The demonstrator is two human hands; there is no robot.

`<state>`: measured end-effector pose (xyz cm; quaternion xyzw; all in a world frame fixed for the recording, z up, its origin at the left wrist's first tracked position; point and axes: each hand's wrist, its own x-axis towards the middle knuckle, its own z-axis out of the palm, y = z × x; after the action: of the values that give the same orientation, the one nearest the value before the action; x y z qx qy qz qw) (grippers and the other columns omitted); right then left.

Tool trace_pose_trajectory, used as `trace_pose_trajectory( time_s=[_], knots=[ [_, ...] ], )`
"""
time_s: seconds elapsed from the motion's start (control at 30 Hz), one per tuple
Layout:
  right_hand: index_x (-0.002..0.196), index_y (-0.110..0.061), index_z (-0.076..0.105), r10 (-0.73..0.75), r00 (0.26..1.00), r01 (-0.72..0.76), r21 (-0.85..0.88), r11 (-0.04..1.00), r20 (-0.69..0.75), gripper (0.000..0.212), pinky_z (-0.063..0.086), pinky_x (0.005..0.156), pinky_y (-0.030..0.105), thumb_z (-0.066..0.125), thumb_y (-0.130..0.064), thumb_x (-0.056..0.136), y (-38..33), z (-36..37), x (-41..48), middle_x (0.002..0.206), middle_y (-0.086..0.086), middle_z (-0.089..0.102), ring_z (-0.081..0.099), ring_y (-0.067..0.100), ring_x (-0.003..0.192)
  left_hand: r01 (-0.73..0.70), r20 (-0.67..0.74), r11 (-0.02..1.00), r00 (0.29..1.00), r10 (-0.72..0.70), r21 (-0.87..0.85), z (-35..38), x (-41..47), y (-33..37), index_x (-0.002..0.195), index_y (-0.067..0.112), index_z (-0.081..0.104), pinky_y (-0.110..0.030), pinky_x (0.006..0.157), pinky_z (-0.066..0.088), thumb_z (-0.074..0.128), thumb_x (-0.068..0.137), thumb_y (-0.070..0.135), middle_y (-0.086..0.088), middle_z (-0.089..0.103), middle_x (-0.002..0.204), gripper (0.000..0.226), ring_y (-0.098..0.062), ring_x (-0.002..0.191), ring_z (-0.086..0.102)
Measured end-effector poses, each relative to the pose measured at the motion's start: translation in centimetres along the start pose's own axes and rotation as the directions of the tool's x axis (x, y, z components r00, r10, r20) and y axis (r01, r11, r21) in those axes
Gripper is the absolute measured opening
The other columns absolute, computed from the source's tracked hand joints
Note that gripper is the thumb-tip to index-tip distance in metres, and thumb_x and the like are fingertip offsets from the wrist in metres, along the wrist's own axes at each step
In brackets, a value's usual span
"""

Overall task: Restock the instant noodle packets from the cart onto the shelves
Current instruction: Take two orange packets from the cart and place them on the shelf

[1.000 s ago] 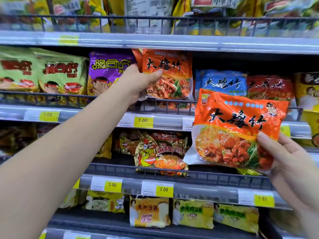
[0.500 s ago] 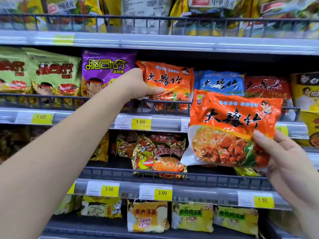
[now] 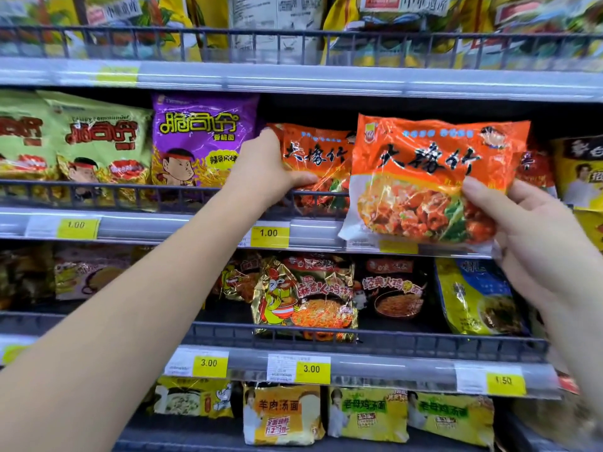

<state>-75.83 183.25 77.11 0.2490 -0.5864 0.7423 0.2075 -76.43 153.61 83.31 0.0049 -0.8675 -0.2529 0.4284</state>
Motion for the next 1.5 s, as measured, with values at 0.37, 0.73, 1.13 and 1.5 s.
trace_pose_trajectory(
  time_s=[0.37,0.73,1.13,1.5],
  knots=[
    [0.105,-0.008,0.067,0.148,0.989,-0.148,-0.015,0.989,0.026,0.021,0.06,0.05,0.023,0.073,-0.023,0.09,-1.3,3.4,5.1,0.08,0.0,0.08,0.075,0.013,0.063,0.051,0.091,0.999,0.995,-0.05,-0.008,-1.3,-0.7,0.3,0.124,0.009,0.051,-0.031,0.069,0.041,0.082,0.082,0.042,-0.008,0.064,0.118,0.062,-0.024,0.092,0.057],
    [0.105,-0.002,0.066,0.157,0.981,-0.147,-0.095,0.985,0.114,0.016,0.063,0.083,0.036,0.07,-0.012,0.094,-1.1,6.6,8.9,0.115,0.016,0.074,0.076,0.019,0.095,-0.147,-0.074,0.988,0.986,0.149,0.041,-2.6,-4.2,-0.5,0.128,0.014,0.058,-0.037,0.095,0.05,0.07,0.093,0.032,-0.002,0.065,0.112,0.041,-0.02,0.104,0.063],
    [0.111,-0.012,0.063,0.122,0.97,-0.067,-0.254,0.965,0.209,0.023,0.059,0.073,0.021,0.074,-0.016,0.091,-0.2,10.0,9.6,0.118,0.009,0.072,0.072,0.015,0.1,-0.126,-0.063,0.992,0.99,0.124,-0.019,-3.1,-3.9,-1.6,0.112,0.018,0.063,-0.029,0.085,0.054,0.07,0.094,0.033,0.008,0.07,0.09,0.025,-0.01,0.085,0.067],
    [0.102,-0.017,0.071,0.136,0.971,0.039,-0.695,0.718,0.195,0.058,0.06,0.09,0.041,0.086,-0.06,0.066,-0.5,9.4,9.2,0.098,-0.001,0.077,0.074,0.02,0.096,-0.106,-0.093,0.993,0.991,0.101,-0.05,-2.2,-3.4,-1.3,0.115,0.019,0.06,-0.041,0.086,0.056,0.069,0.092,0.046,0.006,0.069,0.09,0.037,-0.017,0.09,0.067]
  ],
)
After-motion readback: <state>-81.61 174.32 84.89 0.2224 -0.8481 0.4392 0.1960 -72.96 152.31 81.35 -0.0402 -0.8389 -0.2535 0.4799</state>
